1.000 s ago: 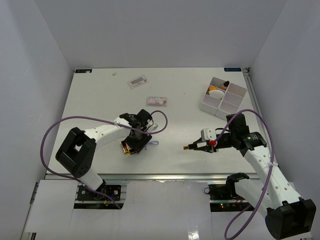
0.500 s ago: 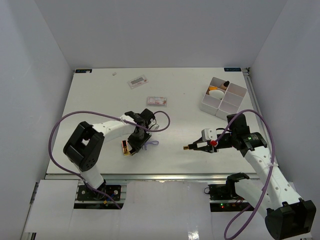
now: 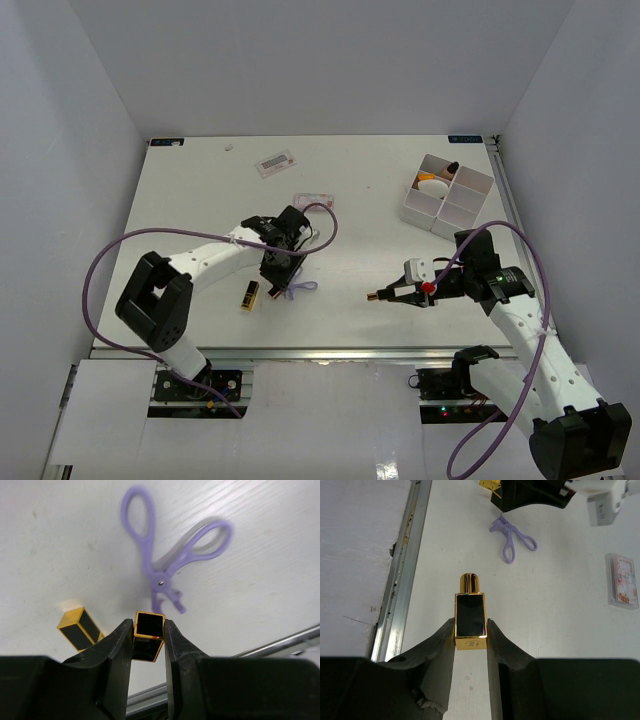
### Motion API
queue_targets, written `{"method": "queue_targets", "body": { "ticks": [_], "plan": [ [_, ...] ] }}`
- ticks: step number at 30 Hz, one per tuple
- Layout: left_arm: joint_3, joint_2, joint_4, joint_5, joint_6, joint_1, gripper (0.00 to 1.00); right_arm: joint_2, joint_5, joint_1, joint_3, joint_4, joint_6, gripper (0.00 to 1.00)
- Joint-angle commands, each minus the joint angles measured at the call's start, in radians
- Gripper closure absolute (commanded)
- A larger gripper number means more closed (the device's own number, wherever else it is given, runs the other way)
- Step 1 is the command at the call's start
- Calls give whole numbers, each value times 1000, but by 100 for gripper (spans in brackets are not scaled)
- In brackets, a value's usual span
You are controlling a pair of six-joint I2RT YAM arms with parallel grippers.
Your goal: Organize the makeup
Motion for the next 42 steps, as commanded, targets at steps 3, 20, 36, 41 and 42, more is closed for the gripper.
{"method": "queue_targets", "body": {
  "ticks": [3,20,36,41,42],
  "plan": [
    [58,-235,319,368,-92,-1,100,5,-32,-8,16,10,22,92],
    [160,120,343,429,-72,-53,100,-56,181,-63,65,8,86,92],
    [322,397,200,-196,-82,-290,50,-62,121,-161,36,-4,83,92],
    [314,347,232,-227,-90,-306,34,-67,104,-168,28,-7,85,92],
    [303,333,242,-225,-89,-308,29,-67,102,-170,27,-7,83,92]
  ]
}}
